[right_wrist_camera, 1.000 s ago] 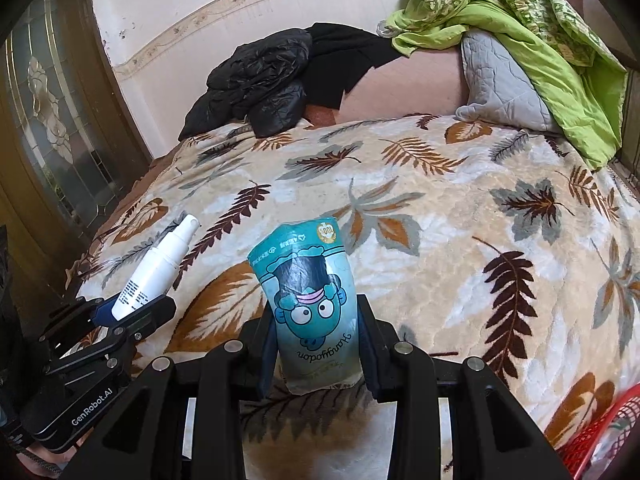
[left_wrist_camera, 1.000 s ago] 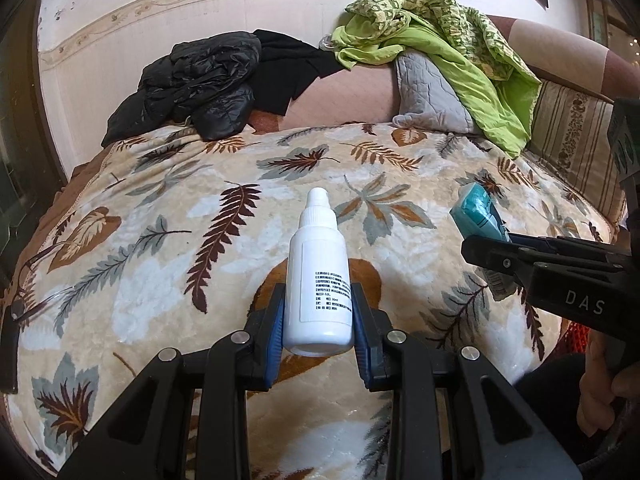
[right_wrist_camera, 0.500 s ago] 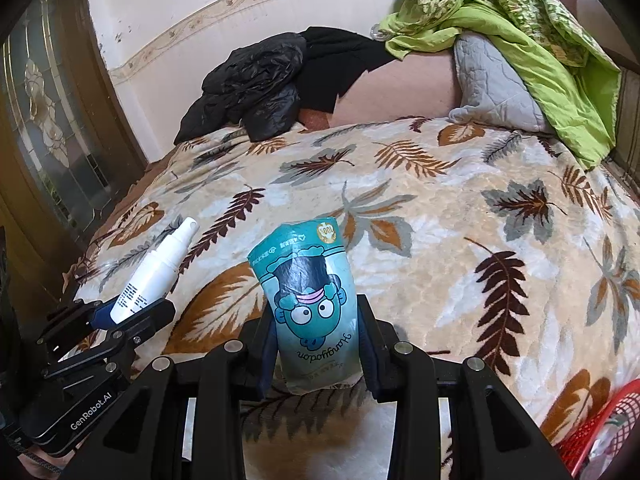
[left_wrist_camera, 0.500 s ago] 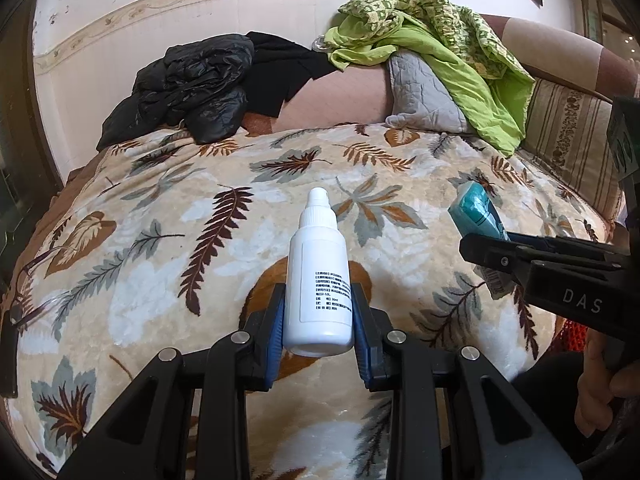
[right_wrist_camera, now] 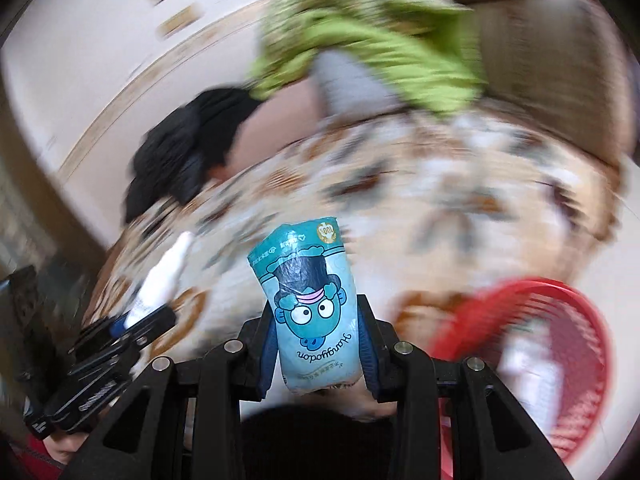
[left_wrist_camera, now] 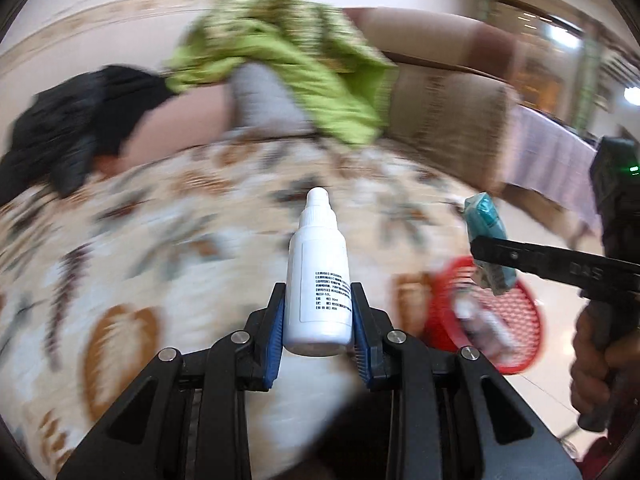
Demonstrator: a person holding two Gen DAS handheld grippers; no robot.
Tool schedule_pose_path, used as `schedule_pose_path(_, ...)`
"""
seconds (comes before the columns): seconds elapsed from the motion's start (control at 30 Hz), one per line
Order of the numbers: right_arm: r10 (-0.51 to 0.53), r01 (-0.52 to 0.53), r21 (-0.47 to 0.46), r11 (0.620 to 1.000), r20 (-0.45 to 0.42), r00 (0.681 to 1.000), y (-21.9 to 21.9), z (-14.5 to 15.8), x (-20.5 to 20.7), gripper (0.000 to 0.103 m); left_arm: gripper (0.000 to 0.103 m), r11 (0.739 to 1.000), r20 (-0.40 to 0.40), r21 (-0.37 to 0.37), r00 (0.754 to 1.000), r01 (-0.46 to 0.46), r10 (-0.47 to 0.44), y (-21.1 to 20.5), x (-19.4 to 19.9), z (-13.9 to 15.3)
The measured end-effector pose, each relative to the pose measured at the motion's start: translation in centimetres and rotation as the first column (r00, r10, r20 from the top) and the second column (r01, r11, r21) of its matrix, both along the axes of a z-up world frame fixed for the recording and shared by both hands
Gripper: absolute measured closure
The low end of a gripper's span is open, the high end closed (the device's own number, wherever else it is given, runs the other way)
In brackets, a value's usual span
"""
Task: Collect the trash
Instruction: 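Carry both items over the red basket and open both tools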
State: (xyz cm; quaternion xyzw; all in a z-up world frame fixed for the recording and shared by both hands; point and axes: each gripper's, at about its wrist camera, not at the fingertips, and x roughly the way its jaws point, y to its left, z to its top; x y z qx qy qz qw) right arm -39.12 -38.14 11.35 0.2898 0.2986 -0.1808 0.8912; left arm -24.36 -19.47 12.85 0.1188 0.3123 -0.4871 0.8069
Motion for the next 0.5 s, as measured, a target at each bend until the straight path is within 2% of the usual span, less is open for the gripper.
schedule_pose_path(0.1,-0.135,0.135,0.012,0.991,-0.016,0.991,-3.4,-0.2,-4.9,0.065,0.074,0.992,-0.039,-0.010,0.991,0.125,-0.126,-3.8,-2.5,0.3)
schedule_pose_path(0.2,-0.218,0.220,0.046,0.974,-0.029,0.975,-5.9,-1.0,-8.2,0.065,0.074,0.969,-0.120,-0.008,0.961,0.249,-0.248,-8.2,-5.0,-0.3)
schedule_pose_path(0.27,-0.240,0.243,0.070,0.968,-0.044,0.970,-6.9,-1.7,-9.1,0.057,0.074,0.953,-0.152,0.010,0.942,0.303,-0.298,-10.6,-6.3,-1.1)
schedule_pose_path(0.3,-0.254,0.258,0.078,0.963,-0.057,0.965,-7.4,-2.2,-9.4,0.054,0.074,0.945,-0.165,0.016,0.933,0.326,-0.319,-11.5,-6.8,-1.4)
schedule_pose_path(0.33,-0.267,0.273,0.089,0.958,-0.068,0.961,-7.9,-2.6,-9.6,0.047,0.072,0.939,-0.177,0.026,0.926,0.343,-0.334,-12.6,-7.2,-2.0)
schedule_pose_path(0.37,-0.277,0.283,0.097,0.954,-0.071,0.958,-8.2,-2.8,-9.8,0.043,0.064,0.934,-0.189,0.044,0.921,0.354,-0.340,-13.5,-7.6,-2.5)
schedule_pose_path(0.4,-0.289,0.296,0.101,0.950,-0.077,0.954,-8.4,-2.9,-10.0,0.042,0.060,0.933,-0.198,0.050,0.919,0.357,-0.341,-13.9,-7.8,-2.7)
schedule_pose_path(0.5,-0.300,0.306,0.067,0.950,-0.081,0.950,-8.0,-2.3,-10.6,0.037,0.056,0.937,-0.196,0.040,0.922,0.348,-0.334,-13.5,-7.7,-2.5)
